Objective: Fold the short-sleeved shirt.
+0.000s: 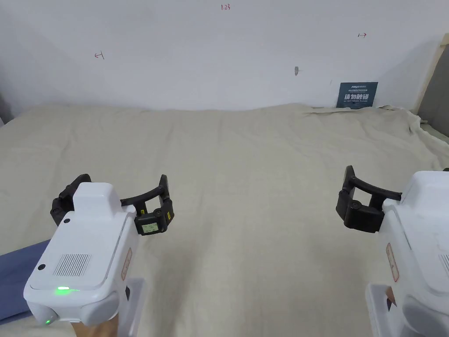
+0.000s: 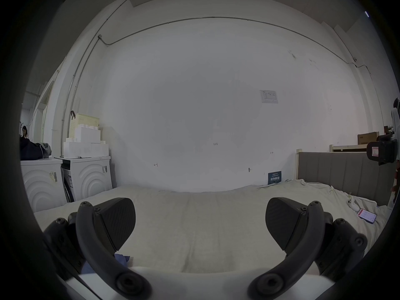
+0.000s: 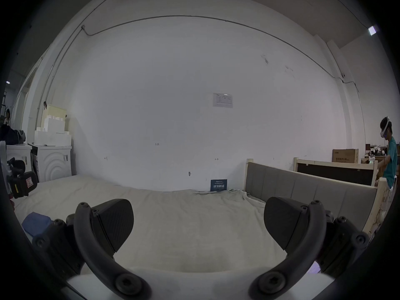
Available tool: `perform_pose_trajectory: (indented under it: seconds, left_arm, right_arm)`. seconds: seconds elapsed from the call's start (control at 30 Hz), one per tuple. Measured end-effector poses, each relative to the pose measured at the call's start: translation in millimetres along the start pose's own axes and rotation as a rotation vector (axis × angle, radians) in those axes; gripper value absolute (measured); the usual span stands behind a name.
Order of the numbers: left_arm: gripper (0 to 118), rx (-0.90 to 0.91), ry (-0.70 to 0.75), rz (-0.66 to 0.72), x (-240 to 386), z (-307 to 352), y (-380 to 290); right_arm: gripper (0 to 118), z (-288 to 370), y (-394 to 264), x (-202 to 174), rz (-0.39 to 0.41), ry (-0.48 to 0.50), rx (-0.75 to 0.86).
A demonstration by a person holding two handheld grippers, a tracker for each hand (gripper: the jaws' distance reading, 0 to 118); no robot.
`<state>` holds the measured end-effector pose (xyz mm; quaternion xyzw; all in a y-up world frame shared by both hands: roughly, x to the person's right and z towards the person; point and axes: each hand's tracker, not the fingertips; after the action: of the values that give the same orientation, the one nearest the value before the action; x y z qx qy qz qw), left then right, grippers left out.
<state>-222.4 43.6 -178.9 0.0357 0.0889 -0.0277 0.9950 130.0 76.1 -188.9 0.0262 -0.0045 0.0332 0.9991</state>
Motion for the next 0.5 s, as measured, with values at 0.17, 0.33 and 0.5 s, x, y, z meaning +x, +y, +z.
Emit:
perform_pose_trajectory:
  seconds: [0.17, 0.33, 0.5]
  left_arm:
    - [118, 0.001, 0.000, 0.002, 0.1, -0.3, -0.1]
    - [118, 0.000, -0.001, -0.001, 0.1, -0.7, -0.3]
    - [118, 0.000, -0.001, 0.001, -0.1, -1.1, -0.2]
  right_arm:
    - [118, -0.9, 1.5, 4.2, -0.018, 0.007, -0.005]
    - [118, 0.9, 5.8, 3.2, -0.033, 0.010, -0.014]
    - [118, 1.5, 7.4, 2.0, -0.023, 0.015, -0.018]
